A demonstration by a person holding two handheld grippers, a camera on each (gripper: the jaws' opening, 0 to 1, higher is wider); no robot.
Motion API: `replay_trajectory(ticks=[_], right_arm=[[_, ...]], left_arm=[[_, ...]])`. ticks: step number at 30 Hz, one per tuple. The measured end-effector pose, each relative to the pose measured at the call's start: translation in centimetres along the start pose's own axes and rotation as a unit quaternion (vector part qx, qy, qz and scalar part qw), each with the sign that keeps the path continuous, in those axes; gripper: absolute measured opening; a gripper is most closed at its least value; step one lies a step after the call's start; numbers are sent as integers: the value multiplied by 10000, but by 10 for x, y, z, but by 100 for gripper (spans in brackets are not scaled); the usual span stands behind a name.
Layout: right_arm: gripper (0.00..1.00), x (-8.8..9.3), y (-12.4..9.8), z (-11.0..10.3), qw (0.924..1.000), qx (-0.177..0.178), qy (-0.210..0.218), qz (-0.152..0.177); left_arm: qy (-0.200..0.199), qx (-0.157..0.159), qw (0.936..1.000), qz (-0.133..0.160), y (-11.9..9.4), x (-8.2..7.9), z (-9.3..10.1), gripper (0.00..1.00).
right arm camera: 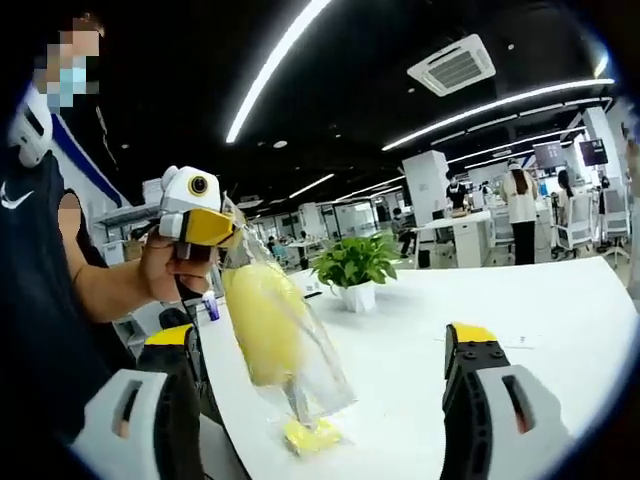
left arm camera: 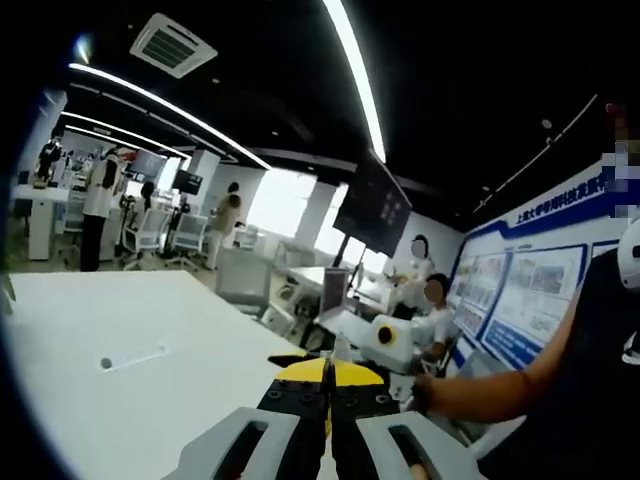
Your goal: Compare the silicone blocks by pressing each to a similar depth, holding the contact briefly, and releasing to observe deformation and rebound differences across the visible hardness samples.
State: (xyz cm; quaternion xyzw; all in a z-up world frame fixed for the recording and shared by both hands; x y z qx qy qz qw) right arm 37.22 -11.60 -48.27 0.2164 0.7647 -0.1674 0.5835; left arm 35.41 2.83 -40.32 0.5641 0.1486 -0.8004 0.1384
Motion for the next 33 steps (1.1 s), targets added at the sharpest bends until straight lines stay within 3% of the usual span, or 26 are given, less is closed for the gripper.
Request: replay_trajectory(ticks=[4, 15, 33], right_arm=[[96, 3, -10, 14, 9991, 401, -138, -29], [96, 15, -38, 32, 9955, 926, -185, -28], [96, 31, -71, 41, 9899, 1379, -312, 8]], left_arm=[[-27, -9, 10000, -20, 2, 1, 0, 0], [-205, -95, 9997, -14, 10, 4, -4, 0], [-554, -164, 9983, 71, 20, 20, -16, 0]])
Point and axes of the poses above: the point that each gripper's makers call its tool centre point, and the gripper's own axes: y roughly forward along the fingers, z roughly to its right, x roughly out of its underside, the point moved 6 cm from there along -y, roughly backward along the fingers, and after that the axes turned 3 degrees about y, right-handed, at the moved point
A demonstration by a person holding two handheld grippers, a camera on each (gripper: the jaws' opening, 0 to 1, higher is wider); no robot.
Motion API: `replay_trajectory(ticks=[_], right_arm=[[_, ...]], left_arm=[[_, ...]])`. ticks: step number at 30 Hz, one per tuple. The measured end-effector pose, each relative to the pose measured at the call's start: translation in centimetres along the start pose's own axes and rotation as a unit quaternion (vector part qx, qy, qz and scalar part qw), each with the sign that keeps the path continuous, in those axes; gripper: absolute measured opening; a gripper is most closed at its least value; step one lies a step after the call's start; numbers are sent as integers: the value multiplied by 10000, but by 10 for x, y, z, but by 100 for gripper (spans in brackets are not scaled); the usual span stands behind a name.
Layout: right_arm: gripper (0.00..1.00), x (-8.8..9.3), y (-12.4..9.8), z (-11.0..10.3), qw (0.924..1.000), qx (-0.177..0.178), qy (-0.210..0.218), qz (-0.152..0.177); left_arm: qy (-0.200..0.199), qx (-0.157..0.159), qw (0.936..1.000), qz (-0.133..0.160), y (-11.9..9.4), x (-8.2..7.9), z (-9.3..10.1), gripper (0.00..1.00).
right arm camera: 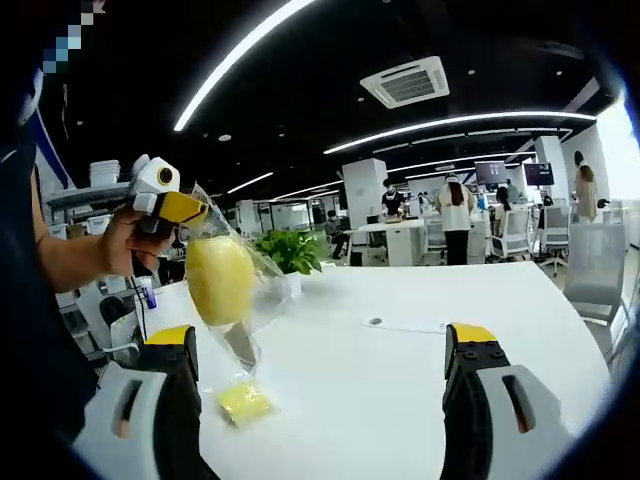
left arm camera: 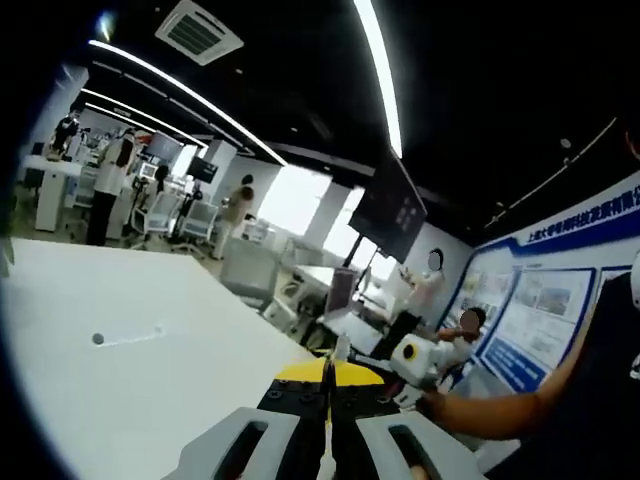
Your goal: Compare the silicone blocks by pressing each to a similar depth, holding the contact briefly, and releasing to observe deformation and rebound differences across the visible hardness samples.
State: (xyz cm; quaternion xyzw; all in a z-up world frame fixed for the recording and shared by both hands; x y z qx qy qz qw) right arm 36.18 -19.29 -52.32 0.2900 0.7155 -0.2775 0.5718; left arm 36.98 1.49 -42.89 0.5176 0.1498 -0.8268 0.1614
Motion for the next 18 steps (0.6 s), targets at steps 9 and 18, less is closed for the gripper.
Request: replay_trajectory(ticks=[9, 18], right_arm=[[96, 14, -16, 9, 9996, 259, 92, -89], [96, 29, -26, 11, 9992, 379, -59, -65]], left_arm=[[-338, -49, 9994, -50, 7, 21, -10, 0], [-607, -112, 9980, -104, 17, 41, -21, 0]])
Point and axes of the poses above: the point that each gripper's makers call its tool centre point, and the gripper's own axes: y roughly forward along the fingers, z roughly to its right, x roughly out of its underside, the point moved 6 cm from there along -y, roughly backward along the fingers, and after that the axes turned 3 degrees about y, right-handed, at the moved point
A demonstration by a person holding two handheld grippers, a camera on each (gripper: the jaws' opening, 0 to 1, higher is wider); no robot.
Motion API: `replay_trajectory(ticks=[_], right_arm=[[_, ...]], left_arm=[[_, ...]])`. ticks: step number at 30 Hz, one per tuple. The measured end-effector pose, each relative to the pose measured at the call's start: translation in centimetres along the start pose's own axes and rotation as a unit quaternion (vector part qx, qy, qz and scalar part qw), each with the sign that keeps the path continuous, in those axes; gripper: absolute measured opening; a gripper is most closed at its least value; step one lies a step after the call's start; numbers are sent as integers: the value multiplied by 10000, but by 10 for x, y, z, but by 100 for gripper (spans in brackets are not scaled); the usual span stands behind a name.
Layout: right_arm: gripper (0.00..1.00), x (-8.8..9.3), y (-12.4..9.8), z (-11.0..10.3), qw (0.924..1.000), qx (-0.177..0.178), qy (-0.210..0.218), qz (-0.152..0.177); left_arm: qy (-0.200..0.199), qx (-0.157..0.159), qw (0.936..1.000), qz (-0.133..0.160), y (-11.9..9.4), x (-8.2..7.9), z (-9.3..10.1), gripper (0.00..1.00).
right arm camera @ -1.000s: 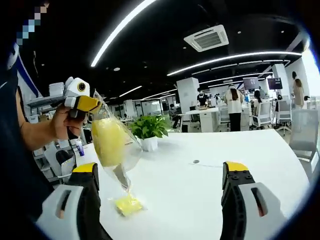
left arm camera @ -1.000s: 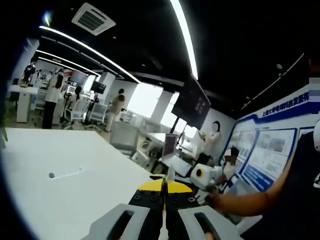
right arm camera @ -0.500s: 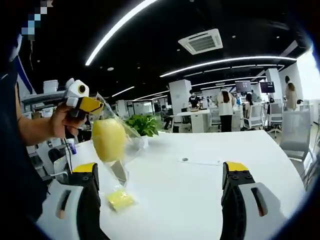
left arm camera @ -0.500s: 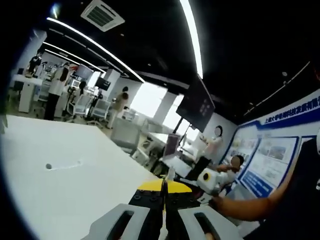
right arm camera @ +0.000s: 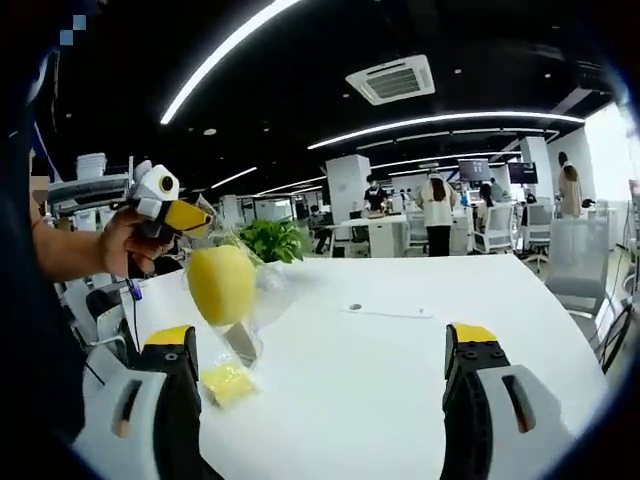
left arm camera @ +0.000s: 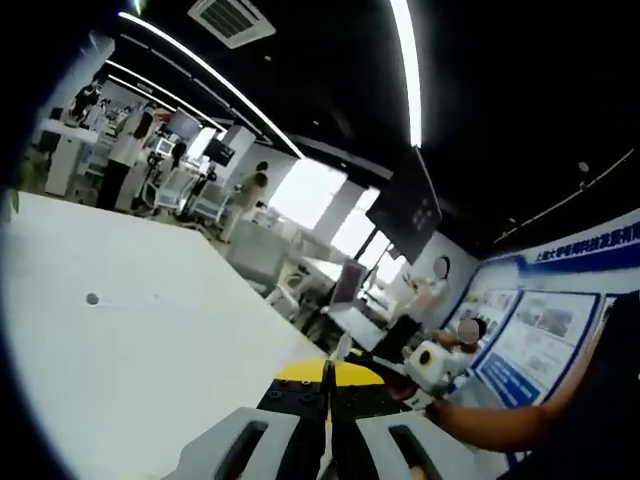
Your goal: Compare the silicone blocks by pressing each to a similar depth, holding the contact briefly, and releasing to observe deformation and rebound differences across the visible hardness samples.
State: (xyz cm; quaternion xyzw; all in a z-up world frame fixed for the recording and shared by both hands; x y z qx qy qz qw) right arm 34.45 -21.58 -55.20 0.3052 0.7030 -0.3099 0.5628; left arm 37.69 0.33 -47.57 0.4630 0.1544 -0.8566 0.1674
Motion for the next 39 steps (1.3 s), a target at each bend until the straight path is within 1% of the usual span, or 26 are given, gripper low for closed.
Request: replay_trajectory(ticks=[4, 10, 14, 17, 18, 23, 26, 29, 33, 36, 39], right_arm=[[96, 7, -5, 3, 10000, 52, 24, -67], [96, 11, -14, 8, 9998, 156, 58, -119], [96, 19, -20, 10, 9995, 205, 34, -228], [96, 23, -23, 12, 9994, 229, 12, -263], [96, 24, -25, 14, 9994, 273, 5, -227], [96, 32, -29, 19, 9988, 380, 98, -286], [96, 37, -30, 21, 9983, 444, 150, -333], [96, 41, -31, 24, 9977, 513, 181, -395], [96, 46, -34, 26, 9972, 566, 215, -442], [96, 49, -37, 27, 9963, 624, 301, -500], [96, 51, -39, 28, 9962, 638, 290, -510]], left_arm=[[-168, -31, 9998, -52, 6, 12, -7, 0], [-409, -91, 9989, -202, 14, 37, -20, 0], [-587, -172, 9979, -209, 21, 53, -29, 0], [-707, -176, 9972, -179, 25, 60, -34, 0], [-825, -159, 9963, -154, 27, 63, -37, 0], [-1055, -101, 9943, -70, 35, 66, -42, 0], [-1074, -105, 9941, -101, 40, 69, -44, 0], [-992, -81, 9948, -196, 45, 75, -46, 0], [-1113, -111, 9933, -280, 51, 88, -54, 0], [-1110, -144, 9929, -395, 55, 100, -57, 0], [-1175, -171, 9918, -483, 56, 110, -59, 0]])
Point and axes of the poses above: the point that each gripper's makers call its tool centre point, and the gripper's own axes: y roughly forward along the fingers, z roughly to its right, x roughly out of its underside, the point moved 6 cm from there along -y, roughly backward along the fingers, and after that the axes turned 3 degrees about y, right-handed, at the moved point
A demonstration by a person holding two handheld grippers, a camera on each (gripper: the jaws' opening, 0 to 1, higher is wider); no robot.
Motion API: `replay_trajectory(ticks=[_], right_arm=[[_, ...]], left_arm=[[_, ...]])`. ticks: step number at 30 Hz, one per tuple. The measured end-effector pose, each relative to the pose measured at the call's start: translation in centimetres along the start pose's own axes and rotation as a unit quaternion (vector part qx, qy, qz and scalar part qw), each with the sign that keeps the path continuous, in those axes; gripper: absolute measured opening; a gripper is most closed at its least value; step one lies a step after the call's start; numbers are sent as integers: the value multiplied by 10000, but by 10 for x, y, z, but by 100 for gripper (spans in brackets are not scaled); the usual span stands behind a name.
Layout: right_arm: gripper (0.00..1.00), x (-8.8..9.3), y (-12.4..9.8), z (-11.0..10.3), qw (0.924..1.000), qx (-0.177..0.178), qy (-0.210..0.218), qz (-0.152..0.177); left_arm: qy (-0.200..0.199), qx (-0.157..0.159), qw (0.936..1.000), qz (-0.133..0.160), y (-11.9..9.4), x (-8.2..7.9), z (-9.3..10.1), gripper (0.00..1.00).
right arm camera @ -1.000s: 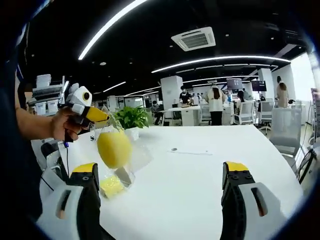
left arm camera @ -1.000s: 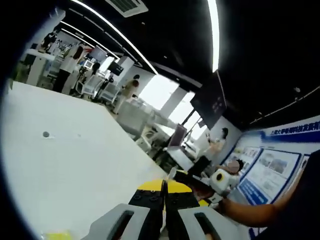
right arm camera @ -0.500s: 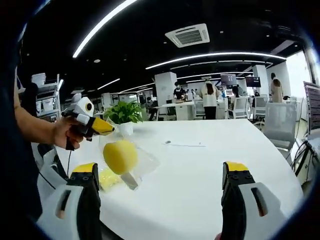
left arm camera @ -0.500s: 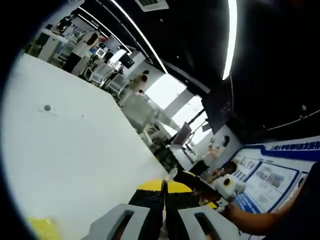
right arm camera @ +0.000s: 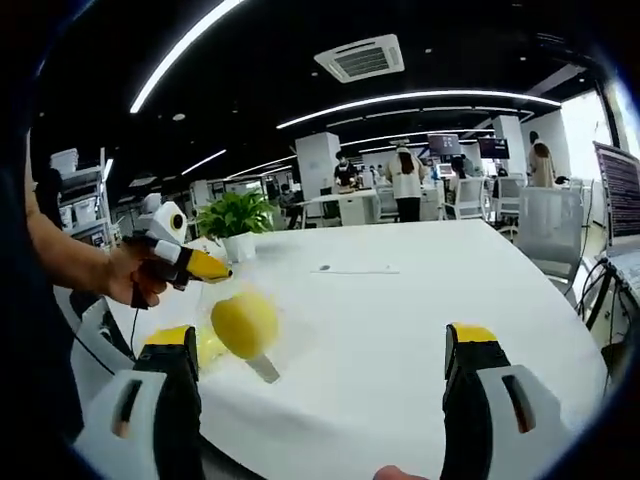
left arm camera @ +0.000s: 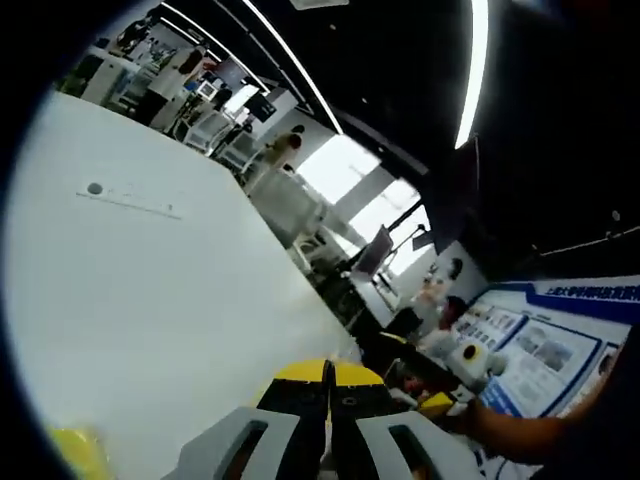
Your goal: Compare the silicone blocks by pressing each to a similar depth, holding the contact briefly, and releasing to observe deformation and rebound differences across the visible hardness samples.
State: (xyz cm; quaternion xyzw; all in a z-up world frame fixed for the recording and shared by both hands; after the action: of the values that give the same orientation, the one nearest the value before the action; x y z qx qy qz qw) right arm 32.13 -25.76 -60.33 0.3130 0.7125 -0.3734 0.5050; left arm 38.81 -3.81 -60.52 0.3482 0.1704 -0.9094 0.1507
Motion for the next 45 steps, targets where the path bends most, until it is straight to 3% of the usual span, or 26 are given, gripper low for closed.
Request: replay_trajectory(ticks=[12, 23, 28, 35, 45], right_arm=[[96, 11, -4, 1, 9998, 79, 77, -184], [96, 28, -10, 5, 9988, 194, 87, -430], [96, 37, -6, 4, 9980, 166, -7, -603], [96, 40, -3, 0, 9977, 111, 12, -668], [96, 47, -3, -2, 9970, 100, 72, -765]], left_arm=[[-751, -54, 9971, -87, 12, 28, -20, 0], [-1069, -243, 9938, 194, 7, 25, -39, 0], [-1193, -474, 9910, 373, 4, 24, -55, 0], [-1012, -1040, 9878, 570, -1, 21, -80, 0], [-970, -1663, 9793, 620, -6, 28, -108, 0]])
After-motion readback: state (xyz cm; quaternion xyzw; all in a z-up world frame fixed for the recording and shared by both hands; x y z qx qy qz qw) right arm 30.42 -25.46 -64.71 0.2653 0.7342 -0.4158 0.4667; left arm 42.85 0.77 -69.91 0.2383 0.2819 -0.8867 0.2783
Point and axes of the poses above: the point that each gripper's makers call its tool centre point, and the gripper's own axes: y roughly forward along the fingers, z roughly to its right, x roughly out of its underside, the point moved 6 cm from there along -y, roughly backward along the fingers, and after that the axes turned 3 degrees about y, right-handed, at the moved point
